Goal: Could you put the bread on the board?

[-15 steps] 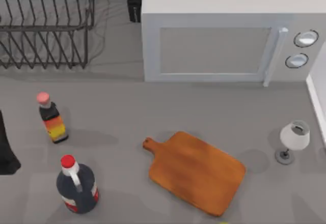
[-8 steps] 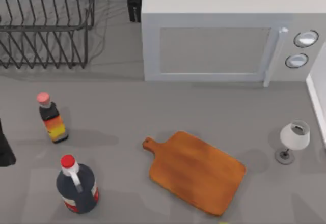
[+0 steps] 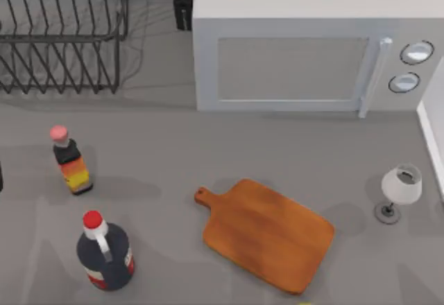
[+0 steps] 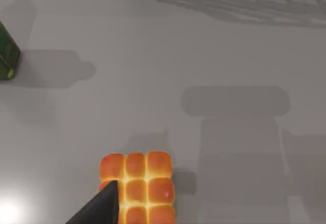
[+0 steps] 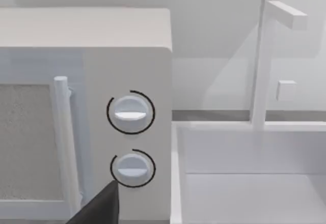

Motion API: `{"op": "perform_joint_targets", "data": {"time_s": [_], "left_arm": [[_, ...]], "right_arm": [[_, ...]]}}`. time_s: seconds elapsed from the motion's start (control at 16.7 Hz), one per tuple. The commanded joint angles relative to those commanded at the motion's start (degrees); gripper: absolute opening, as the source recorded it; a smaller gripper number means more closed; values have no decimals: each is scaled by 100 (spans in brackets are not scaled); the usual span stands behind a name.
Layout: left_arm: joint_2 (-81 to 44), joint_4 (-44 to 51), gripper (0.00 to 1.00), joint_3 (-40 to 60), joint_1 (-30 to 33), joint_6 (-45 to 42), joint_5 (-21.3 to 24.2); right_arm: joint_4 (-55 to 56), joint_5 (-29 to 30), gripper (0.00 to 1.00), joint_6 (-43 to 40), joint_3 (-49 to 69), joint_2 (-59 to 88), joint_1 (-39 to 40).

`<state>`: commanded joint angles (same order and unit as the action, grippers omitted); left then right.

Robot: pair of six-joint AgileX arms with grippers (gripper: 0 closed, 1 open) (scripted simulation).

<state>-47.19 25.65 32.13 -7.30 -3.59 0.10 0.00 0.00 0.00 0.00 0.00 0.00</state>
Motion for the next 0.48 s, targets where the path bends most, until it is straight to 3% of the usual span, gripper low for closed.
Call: {"op": "perform_joint_targets", "data": {"time_s": [0.48], "left_arm": [[-3874, 2106, 100, 2572, -604, -317, -27]], "right_arm": [[0, 0, 100, 0, 0, 0, 0]]}}
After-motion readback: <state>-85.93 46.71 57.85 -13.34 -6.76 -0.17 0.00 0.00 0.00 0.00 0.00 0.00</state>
